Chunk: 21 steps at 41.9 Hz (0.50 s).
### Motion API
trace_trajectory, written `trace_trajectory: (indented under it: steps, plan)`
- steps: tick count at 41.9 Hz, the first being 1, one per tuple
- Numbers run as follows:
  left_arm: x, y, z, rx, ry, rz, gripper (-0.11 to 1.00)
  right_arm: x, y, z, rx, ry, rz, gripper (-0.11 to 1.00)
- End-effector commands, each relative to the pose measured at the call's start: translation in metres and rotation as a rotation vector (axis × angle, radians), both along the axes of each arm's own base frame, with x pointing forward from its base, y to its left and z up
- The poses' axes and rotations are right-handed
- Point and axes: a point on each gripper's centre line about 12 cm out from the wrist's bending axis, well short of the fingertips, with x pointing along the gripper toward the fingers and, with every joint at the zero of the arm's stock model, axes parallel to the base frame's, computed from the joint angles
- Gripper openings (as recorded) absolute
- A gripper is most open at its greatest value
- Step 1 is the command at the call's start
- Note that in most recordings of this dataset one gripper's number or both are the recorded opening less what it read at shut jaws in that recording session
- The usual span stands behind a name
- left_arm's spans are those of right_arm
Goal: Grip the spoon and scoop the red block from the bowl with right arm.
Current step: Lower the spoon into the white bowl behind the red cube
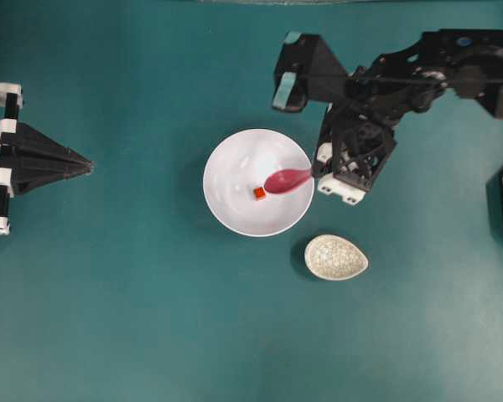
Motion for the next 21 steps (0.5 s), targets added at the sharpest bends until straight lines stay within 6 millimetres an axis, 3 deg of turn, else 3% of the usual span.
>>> trace_trajectory:
  steps: [1,21]
  plan:
    - [0.002,0.000,0.004,0.003,-0.011,-0.002,0.00,0.008,0.002,0.011,-0.021,-0.021,0.019,0.25]
    - [0.002,0.000,0.003,0.009,-0.003,-0.002,0.00,0.030,-0.003,0.007,-0.083,0.079,0.085,0.25]
